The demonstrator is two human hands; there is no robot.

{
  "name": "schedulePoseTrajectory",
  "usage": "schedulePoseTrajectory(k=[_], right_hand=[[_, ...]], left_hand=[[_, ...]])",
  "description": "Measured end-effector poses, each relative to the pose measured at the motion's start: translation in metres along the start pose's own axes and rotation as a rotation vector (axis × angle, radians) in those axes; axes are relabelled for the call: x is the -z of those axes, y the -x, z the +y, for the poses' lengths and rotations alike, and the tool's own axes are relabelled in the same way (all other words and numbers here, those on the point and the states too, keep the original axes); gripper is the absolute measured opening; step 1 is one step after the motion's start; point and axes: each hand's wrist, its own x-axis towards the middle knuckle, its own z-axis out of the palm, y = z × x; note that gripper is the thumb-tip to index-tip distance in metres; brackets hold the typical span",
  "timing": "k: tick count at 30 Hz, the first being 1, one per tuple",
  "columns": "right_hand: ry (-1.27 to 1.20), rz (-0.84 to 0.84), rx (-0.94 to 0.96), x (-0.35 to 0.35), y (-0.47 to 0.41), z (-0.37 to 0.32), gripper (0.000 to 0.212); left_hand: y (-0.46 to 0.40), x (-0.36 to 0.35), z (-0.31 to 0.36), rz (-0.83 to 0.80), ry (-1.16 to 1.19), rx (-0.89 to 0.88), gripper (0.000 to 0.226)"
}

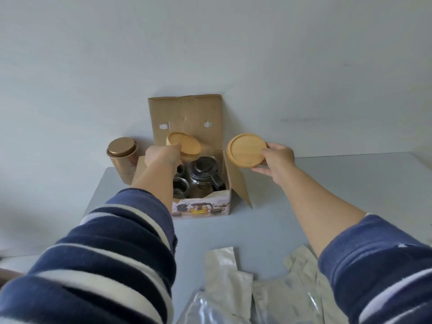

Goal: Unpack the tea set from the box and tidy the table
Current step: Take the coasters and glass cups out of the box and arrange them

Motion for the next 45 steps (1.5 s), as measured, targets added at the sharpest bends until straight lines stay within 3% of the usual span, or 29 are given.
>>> schedulePoseTrajectory(k=[7,14,16,20,27,30,33,35,37,40,45], right_hand=[[0.023,0.059,-0.014,0.087,-0.078,-0.015,0.043],[0.036,0.144,-0.114,0.187,-0.172,0.006,0.043],[0.024,0.188,-0.15,0.209,-0.193,0.014,0.042],[-0.005,0.242,-0.199,0.237,-0.227,0.027,0.04],[0.003,0.263,-0.154,0.24,-0.255,0.043,0.04],[0.263,0.28,-0.021,0.235,-0.259,0.048,0.031],[0.747,0.21,0.07,0.231,-0.259,0.049,0.07],[0.913,0.143,0.11,0.23,-0.259,0.048,0.101],[1.002,0.114,0.144,0.23,-0.26,0.048,0.113],[1.078,0.104,0.145,0.229,-0.264,0.05,0.108],[1.097,0.126,0.143,0.229,-0.266,0.051,0.103]], left_hand=[[0.045,-0.131,-0.002,-0.093,0.068,0.011,0.023],[0.05,-0.273,-0.062,-0.136,0.055,0.144,0.013],[0.061,-0.303,-0.079,-0.119,0.107,0.173,0.024],[0.074,-0.344,-0.105,-0.056,0.195,0.22,0.037],[0.068,-0.375,-0.116,0.028,0.184,0.242,0.033],[0.062,-0.383,-0.117,0.086,0.0,0.17,0.036],[0.065,-0.389,-0.111,0.107,-0.209,0.108,0.057],[0.068,-0.392,-0.109,0.062,-0.328,0.062,0.068],[0.07,-0.395,-0.109,0.014,-0.463,0.006,0.078],[0.071,-0.395,-0.108,-0.038,-0.699,-0.089,0.098],[0.064,-0.393,-0.107,-0.064,-0.883,-0.174,0.106]])
